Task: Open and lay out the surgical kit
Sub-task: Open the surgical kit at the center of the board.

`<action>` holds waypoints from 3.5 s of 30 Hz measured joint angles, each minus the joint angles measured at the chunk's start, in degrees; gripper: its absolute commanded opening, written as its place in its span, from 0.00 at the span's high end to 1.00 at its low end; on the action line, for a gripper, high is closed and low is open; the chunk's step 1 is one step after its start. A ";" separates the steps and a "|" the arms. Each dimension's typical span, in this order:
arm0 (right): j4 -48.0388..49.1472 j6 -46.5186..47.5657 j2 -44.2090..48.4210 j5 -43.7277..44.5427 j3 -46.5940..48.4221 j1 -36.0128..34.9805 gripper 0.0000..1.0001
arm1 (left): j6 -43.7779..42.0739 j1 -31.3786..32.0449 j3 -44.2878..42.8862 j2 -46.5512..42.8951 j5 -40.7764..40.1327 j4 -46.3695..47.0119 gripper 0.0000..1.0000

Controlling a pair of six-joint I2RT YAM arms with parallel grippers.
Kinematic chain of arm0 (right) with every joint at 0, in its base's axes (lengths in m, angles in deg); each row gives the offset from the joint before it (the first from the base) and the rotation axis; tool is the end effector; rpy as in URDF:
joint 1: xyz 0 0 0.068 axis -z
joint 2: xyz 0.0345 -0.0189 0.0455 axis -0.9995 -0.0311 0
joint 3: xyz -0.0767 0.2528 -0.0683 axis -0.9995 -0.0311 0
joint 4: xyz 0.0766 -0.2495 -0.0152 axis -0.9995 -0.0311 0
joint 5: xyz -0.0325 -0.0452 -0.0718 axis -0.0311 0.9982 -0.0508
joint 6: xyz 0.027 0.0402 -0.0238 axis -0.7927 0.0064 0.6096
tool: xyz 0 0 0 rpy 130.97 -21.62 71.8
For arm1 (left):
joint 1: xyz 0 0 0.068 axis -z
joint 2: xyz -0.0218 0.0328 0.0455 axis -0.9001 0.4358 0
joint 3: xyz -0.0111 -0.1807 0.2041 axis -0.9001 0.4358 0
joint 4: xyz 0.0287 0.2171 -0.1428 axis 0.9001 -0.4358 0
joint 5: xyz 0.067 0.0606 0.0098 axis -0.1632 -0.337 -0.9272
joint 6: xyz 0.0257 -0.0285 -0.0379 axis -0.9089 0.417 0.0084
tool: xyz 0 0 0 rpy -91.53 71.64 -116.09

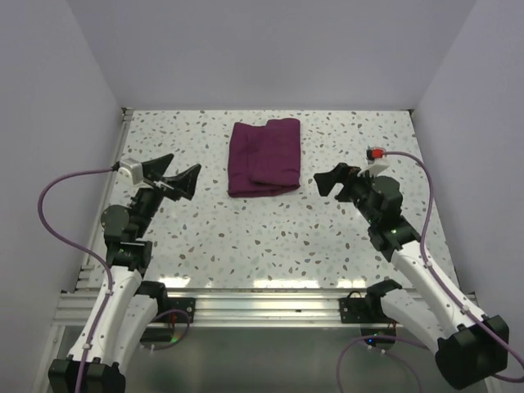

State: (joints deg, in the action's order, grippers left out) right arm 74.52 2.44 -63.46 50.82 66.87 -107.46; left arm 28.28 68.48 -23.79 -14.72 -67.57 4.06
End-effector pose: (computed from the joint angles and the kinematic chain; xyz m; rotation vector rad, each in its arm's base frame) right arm 0.1935 0.0686 0.2935 0.1292 1.7691 0.6386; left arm 0.1567 -0.0247 0.3236 0.1082 1.2593 -0.6610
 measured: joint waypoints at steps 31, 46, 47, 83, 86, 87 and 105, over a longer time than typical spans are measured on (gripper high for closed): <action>-22.27 9.09 -63.12 27.04 54.82 -26.86 0.04 | 11.78 14.84 -3.67 3.93 -33.22 -33.24 0.00; -30.40 9.99 -79.54 33.66 68.00 -28.52 1.00 | 13.29 14.84 -1.90 2.56 -33.83 -38.84 0.00; -30.86 9.92 -79.84 33.88 68.59 -28.52 1.00 | 13.31 14.84 -1.66 2.82 -33.83 -38.64 0.00; -38.80 -7.17 -67.52 47.76 45.99 -3.34 0.02 | 10.86 25.22 -19.15 43.39 -38.03 -34.29 0.00; -38.93 -7.15 -67.45 47.34 45.97 -2.62 0.02 | 8.63 30.01 -27.74 52.78 -40.02 -34.25 0.00; -38.88 -7.17 -67.36 47.10 45.90 -2.23 0.02 | 7.67 31.39 -31.28 56.35 -40.70 -34.45 0.00; -38.88 -7.13 -38.07 47.56 35.43 0.04 0.01 | 2.14 42.64 -64.46 89.29 -56.22 -47.91 0.00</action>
State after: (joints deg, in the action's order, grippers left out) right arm 35.64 -4.68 -101.53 98.38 102.30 -107.42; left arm 30.42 111.13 -88.24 74.57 -123.79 -43.85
